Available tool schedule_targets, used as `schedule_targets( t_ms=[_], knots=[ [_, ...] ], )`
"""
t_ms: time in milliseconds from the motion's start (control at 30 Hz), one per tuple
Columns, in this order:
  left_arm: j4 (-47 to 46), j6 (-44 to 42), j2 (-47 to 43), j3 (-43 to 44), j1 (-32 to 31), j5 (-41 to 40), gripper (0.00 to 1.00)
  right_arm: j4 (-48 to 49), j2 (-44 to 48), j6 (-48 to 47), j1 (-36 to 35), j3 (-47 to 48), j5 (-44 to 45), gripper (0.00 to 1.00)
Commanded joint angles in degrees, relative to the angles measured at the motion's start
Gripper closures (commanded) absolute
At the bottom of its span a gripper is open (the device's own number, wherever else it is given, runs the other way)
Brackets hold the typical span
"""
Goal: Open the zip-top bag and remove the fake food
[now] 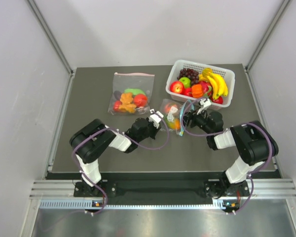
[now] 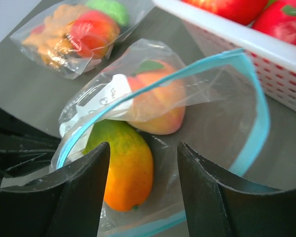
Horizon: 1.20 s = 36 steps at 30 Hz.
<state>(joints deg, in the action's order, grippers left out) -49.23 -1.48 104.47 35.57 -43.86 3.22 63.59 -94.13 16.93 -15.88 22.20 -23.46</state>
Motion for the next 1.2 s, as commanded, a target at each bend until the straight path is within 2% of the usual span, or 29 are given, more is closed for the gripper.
schedule_targets(
  t_ms=[0, 533, 733, 933, 1000, 1100, 1167],
  knots=[
    [-4.0, -0.3, 1.1, 1.6, 0.8, 2.0, 1.00, 1.0, 0.5, -3.0, -2.7, 1.1, -1.8, 0.43],
    [-8.9, 1.4, 2.4, 0.1, 3.5, 3.1, 1.00, -7.7, 1.5, -7.4, -8.9, 0.0, 2.0, 0.30],
    [-11.1, 1.4, 3.1, -0.4, 4.2, 3.8, 1.00, -8.4, 0.4, -7.3, -10.1, -0.7, 3.3, 0.28],
    [-13.4, 3.0, 3.6, -1.0, 4.3, 4.2, 1.00, -8.6, -1.9, -7.0, -10.5, 0.8, 0.5, 0.28],
    [-14.5, 3.1, 3.7, -1.2, 4.3, 4.7, 1.00, -8.1, -3.1, -6.9, -10.5, 1.1, -0.4, 0.31],
    [-15.0, 3.1, 4.0, -1.5, 4.3, 4.3, 1.00, -8.0, -3.4, -6.6, -10.5, 1.1, -0.6, 0.53],
    [-15.1, 3.0, 4.2, -1.6, 4.5, 4.0, 1.00, -8.0, -2.8, -6.6, -10.5, 0.8, -0.5, 0.60]
  ],
)
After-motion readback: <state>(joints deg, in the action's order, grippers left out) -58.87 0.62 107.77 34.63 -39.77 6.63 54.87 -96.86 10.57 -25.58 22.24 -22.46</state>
